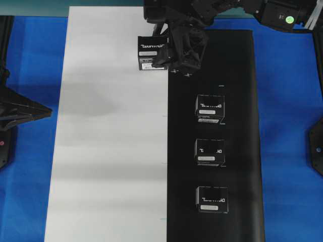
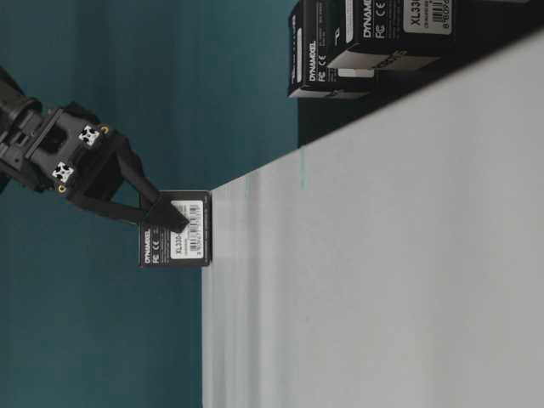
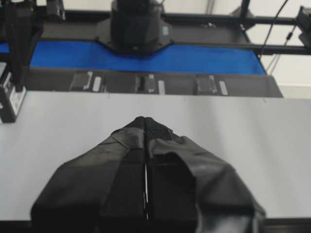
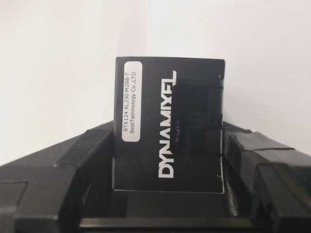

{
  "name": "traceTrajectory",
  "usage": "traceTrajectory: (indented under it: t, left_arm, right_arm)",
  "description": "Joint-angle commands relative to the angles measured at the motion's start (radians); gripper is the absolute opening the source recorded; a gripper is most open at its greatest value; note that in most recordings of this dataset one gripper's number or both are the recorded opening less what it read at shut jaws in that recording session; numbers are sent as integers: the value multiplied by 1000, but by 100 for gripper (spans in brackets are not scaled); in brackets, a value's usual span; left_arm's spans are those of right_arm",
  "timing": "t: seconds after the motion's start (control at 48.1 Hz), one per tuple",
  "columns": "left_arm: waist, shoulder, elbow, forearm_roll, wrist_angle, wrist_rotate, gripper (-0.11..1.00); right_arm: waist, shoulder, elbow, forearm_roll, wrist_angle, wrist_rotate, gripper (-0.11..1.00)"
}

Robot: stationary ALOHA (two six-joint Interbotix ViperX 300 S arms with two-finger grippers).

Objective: Place the box from the black base onto the white base.
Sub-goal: 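Lower the box onto the white base near its right edge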

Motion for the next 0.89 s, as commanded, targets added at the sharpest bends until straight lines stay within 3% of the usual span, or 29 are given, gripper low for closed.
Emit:
traceTrajectory:
  t: [0.0,0.312,0.874]
  left_arm:
    - [-2,3,-9,3,-5,0,-6]
    - [-2,0,2,3,11,0,-6]
    - [0,-20,5,3,12,0,-6]
  right_arm:
    - [12,11,-8,-2,-9,3,62]
    - [20,3,12,-2,-61,40,99]
    - [6,-37,-2,-2,-77,43,99]
